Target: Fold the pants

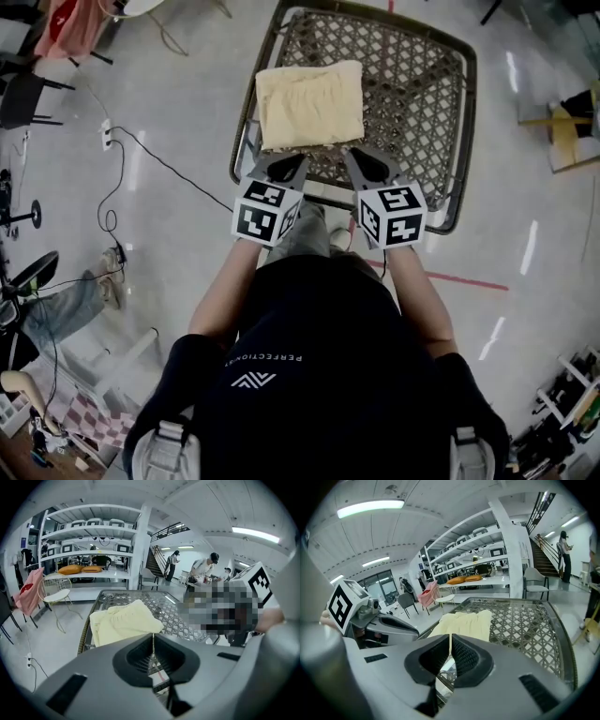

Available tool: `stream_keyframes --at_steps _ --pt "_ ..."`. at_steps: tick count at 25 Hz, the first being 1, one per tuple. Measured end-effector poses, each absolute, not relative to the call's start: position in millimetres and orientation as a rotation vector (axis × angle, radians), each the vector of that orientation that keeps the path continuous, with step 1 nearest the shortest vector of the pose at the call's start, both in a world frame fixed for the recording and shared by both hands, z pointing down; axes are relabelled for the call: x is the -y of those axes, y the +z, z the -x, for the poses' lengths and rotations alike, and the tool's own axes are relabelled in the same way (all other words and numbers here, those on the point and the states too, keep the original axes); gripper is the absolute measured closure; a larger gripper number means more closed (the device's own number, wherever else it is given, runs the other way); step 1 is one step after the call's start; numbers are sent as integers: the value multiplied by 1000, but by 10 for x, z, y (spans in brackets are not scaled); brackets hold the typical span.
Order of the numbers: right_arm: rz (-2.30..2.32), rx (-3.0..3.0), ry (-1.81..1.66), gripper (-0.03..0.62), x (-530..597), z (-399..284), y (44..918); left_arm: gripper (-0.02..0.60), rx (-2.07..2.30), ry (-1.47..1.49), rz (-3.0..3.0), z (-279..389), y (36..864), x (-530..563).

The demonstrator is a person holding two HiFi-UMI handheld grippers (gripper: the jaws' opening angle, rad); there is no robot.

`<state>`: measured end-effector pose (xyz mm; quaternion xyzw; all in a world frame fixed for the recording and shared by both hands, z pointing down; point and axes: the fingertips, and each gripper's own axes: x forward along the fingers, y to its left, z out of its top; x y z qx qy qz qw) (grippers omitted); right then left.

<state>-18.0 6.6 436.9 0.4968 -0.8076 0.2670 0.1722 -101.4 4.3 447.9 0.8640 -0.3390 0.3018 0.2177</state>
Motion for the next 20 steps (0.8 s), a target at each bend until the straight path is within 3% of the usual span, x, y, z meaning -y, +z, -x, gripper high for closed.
stream_keyframes --at_steps 20 --pt "-1410 2314 757 554 -481 208 4374 565 930 835 -2416 972 4480 -472"
